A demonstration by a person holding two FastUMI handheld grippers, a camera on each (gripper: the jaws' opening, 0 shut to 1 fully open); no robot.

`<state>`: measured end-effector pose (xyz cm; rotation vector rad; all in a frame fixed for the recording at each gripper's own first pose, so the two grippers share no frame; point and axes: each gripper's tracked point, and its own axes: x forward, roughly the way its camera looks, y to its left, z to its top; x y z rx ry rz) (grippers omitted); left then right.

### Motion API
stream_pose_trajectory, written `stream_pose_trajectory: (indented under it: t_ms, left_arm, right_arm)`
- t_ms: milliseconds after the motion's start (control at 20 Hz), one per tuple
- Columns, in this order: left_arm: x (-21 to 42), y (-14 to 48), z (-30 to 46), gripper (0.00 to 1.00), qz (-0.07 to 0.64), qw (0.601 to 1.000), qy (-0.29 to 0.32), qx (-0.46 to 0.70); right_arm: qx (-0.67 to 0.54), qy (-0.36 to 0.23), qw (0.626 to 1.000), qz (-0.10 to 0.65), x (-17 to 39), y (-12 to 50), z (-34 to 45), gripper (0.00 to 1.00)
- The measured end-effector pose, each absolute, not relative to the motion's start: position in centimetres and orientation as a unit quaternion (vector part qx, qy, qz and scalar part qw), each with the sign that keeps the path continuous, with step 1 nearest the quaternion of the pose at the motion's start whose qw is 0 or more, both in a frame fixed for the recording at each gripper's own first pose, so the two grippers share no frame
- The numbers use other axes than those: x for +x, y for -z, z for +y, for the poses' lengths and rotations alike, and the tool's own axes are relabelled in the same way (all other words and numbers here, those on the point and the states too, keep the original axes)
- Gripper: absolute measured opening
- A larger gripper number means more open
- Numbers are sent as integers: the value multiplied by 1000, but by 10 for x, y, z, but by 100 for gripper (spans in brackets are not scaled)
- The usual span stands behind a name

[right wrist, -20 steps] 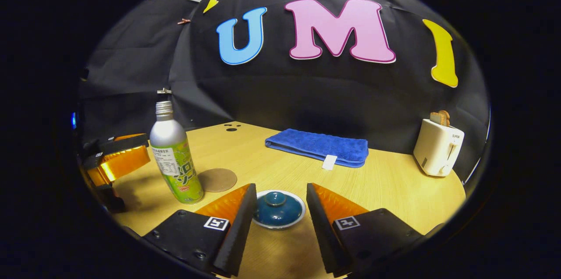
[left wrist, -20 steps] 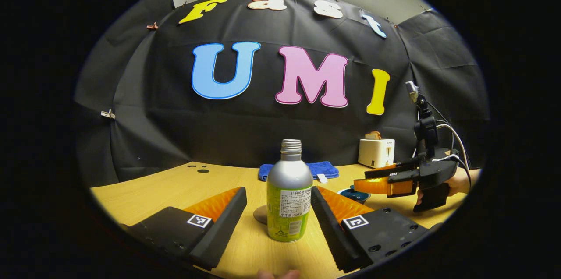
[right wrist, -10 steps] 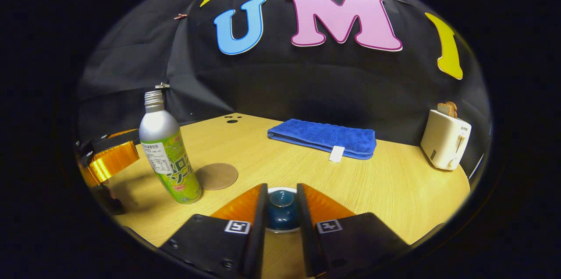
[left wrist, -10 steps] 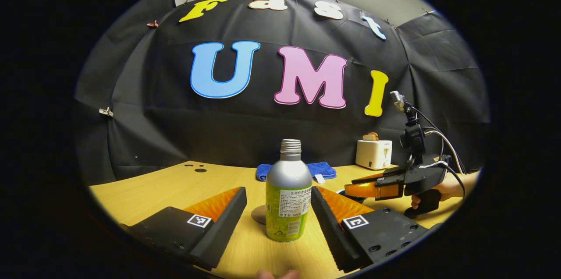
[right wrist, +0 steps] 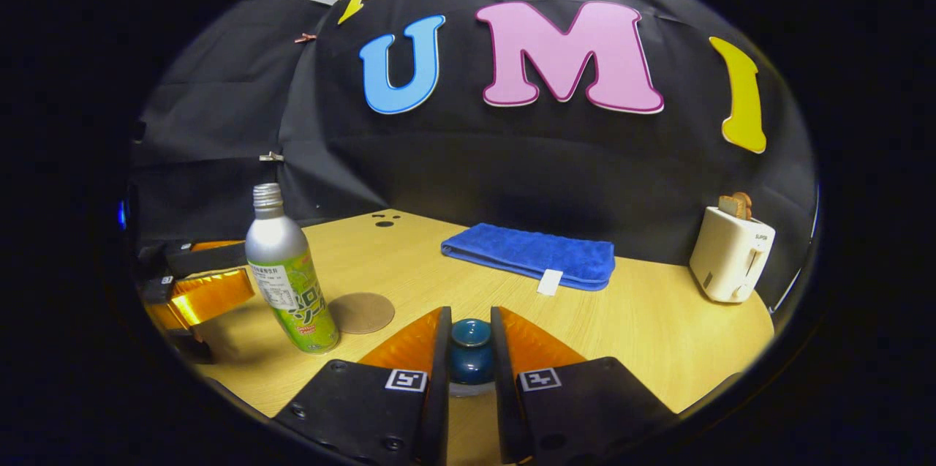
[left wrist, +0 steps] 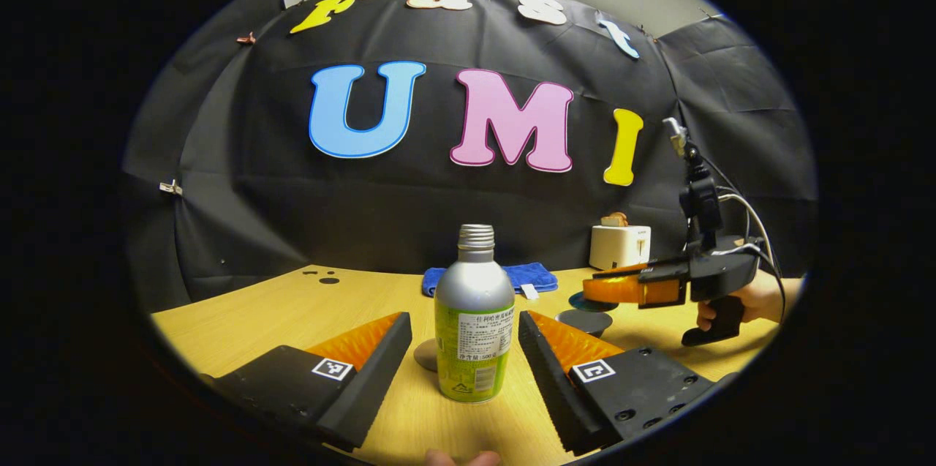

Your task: Open the teacup lid with one hand, grasp the water bottle and pour water into the teacup with the other hand; after pouring, place the water bottle on the coaster and then close the teacup lid.

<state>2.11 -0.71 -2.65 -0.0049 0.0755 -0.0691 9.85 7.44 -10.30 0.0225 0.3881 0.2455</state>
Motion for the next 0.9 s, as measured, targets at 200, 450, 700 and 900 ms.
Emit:
stream_pose_trajectory:
  t_ms: [200, 450, 700, 900]
  left_arm:
    - [32, 32, -10, 93, 51, 998, 37, 1]
    - [50, 37, -18, 93, 62, 997, 44, 9]
    - [58, 38, -18, 83, 65, 997, 37, 26]
    - [66, 22, -17, 82, 52, 986, 25, 154]
  right_arm:
    - [26, -120, 978, 171, 88, 76, 60, 31]
    - [27, -104, 983, 151, 71, 56, 32, 31]
    - [6, -75, 989, 129, 50, 47, 4, 31]
    - [13, -44, 992, 120, 36, 45, -13, 31]
